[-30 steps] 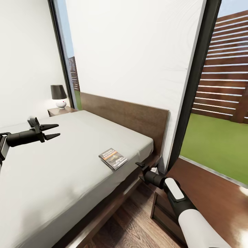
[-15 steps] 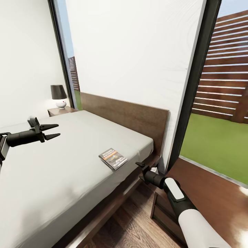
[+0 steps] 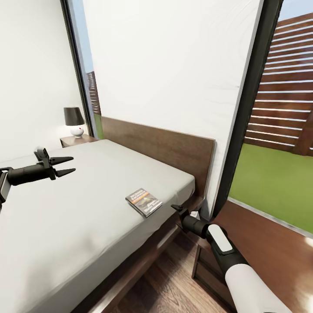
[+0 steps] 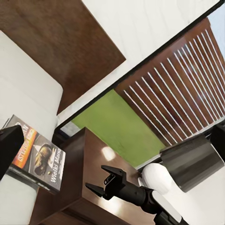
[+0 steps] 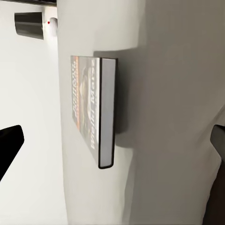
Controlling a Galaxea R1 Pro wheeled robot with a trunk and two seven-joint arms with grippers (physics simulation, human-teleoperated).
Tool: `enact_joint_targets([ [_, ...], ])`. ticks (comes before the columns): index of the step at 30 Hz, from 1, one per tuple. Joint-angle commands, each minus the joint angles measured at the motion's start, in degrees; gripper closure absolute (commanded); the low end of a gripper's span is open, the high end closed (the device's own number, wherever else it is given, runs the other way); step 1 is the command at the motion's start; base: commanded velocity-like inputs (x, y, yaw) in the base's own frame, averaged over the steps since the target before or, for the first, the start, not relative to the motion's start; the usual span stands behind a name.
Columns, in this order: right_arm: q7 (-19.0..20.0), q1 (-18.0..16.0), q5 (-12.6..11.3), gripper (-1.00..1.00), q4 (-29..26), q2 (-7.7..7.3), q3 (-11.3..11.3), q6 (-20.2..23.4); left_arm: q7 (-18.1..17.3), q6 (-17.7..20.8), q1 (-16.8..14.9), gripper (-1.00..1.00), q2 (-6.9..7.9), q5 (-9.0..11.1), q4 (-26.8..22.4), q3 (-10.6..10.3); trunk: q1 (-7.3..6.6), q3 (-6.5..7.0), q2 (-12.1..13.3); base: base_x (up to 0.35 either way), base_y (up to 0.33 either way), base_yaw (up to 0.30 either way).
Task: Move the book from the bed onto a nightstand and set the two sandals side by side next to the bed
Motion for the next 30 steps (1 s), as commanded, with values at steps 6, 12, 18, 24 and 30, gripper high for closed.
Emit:
enact_joint_targets([
  [6,0.2,0.0,0.2,-1.0,0.0,0.07,-0.4,0.4,-0.5,0.6,-0.1,-1.0,0.41,-0.6,0.8,0.2,-0.01,-0.06,0.0,0.016,0.01,0.0],
  [12,0.2,0.0,0.2,-1.0,0.0,0.07,-0.4,0.4,-0.4,0.6,-0.1,-1.0,0.92,-0.6,1.1,0.2,-0.01,-0.06,0.0,0.004,0.003,0.0],
  [18,0.2,0.0,0.2,-1.0,0.0,0.14,-0.4,0.4,-0.4,0.5,-0.1,-1.0,1.12,-0.6,1.2,0.2,-0.01,-0.06,0.0,0.001,0.0,0.0],
  [24,0.2,0.0,0.2,-1.0,0.0,0.12,-0.4,0.4,-0.4,0.5,-0.1,-1.0,1.17,-0.6,1.3,0.2,-0.01,-0.06,0.0,0.0,0.0,0.0],
  [30,0.2,0.0,0.2,-1.0,0.0,0.08,-0.4,0.4,-0.4,0.5,-0.1,-1.0,1.19,-0.6,1.3,0.2,-0.01,-0.06,0.0,0.0,0.0,0.0],
])
